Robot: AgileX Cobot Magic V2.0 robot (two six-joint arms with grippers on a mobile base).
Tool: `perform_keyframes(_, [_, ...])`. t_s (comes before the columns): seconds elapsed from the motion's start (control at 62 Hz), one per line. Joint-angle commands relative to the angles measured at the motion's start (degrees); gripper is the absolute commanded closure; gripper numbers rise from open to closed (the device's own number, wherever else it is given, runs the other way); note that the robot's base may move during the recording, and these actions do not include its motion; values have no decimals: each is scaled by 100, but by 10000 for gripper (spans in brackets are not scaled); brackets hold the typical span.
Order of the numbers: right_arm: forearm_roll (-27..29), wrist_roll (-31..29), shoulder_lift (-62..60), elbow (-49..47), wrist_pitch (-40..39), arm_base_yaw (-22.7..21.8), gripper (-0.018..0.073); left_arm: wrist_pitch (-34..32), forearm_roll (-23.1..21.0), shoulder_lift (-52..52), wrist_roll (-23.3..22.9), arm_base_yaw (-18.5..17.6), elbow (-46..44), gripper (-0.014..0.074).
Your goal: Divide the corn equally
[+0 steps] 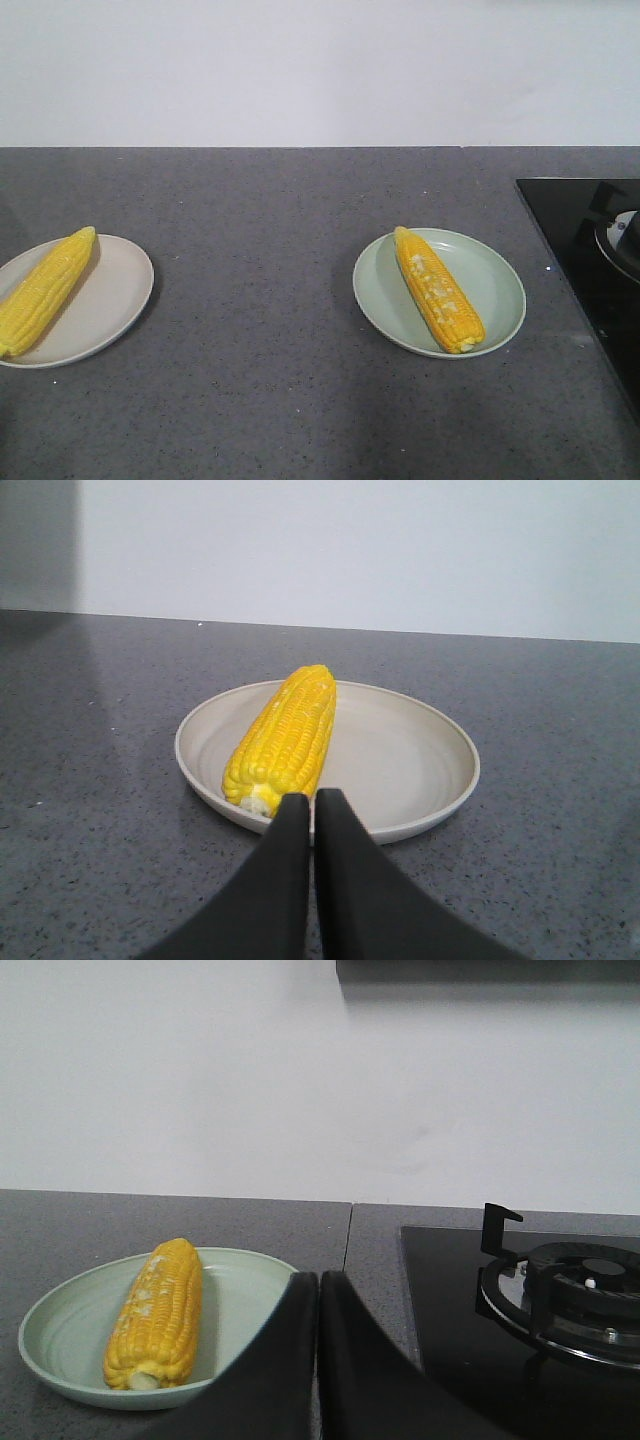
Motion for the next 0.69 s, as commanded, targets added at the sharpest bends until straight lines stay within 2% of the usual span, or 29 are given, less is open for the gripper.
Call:
perform_keyframes(0.0, [-46, -39, -48, 108, -472, -45, 564, -404, -46, -81, -10, -1, -129, 602])
perform_keyframes(0.677, [-47, -39, -48, 108, -466, -45, 564, -404, -46, -81, -10, -1, -129, 602])
